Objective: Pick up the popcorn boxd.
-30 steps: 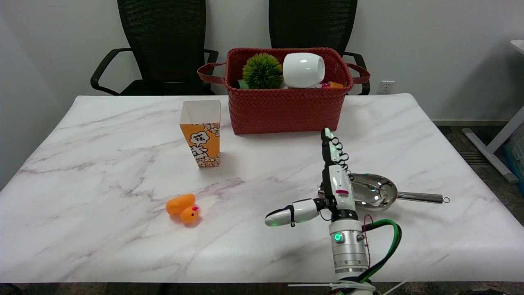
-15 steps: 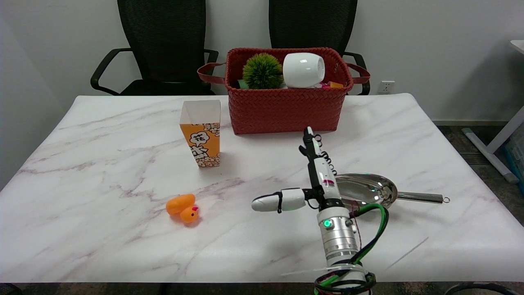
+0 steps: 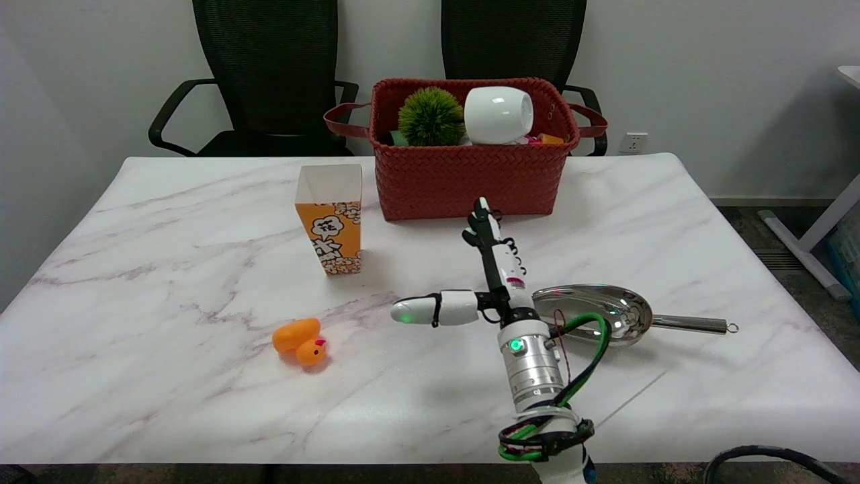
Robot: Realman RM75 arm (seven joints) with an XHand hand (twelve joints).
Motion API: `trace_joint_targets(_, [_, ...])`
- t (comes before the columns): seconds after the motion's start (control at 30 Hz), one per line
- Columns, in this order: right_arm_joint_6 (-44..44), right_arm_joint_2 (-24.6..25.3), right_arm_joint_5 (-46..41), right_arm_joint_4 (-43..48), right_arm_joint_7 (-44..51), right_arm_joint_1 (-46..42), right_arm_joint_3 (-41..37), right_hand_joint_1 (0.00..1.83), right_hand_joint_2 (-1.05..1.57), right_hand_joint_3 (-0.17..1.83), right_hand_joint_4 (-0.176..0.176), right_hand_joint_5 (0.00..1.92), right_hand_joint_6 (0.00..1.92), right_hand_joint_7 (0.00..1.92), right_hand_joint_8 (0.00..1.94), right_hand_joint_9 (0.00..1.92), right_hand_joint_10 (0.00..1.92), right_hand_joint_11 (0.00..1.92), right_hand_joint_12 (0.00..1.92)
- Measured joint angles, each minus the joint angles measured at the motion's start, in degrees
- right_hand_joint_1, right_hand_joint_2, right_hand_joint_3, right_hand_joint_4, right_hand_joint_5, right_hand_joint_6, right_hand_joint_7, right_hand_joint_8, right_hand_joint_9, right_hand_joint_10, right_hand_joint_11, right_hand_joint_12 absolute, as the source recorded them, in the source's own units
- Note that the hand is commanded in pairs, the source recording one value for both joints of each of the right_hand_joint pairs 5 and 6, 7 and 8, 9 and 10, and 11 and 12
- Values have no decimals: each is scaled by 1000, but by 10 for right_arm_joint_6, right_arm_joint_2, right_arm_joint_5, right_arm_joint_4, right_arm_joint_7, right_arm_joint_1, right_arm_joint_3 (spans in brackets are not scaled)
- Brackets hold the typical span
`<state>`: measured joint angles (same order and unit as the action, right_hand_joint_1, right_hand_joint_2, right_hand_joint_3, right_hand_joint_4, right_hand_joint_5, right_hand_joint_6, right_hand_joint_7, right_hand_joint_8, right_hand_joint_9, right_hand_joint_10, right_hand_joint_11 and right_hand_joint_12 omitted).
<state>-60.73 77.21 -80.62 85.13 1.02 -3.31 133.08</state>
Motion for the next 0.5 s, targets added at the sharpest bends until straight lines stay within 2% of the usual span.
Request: trace_joint_targets(0.5, [51, 11, -23, -56, -45, 58, -2, 983, 74, -175, 0, 0, 0, 198, 198, 284, 284, 0, 0])
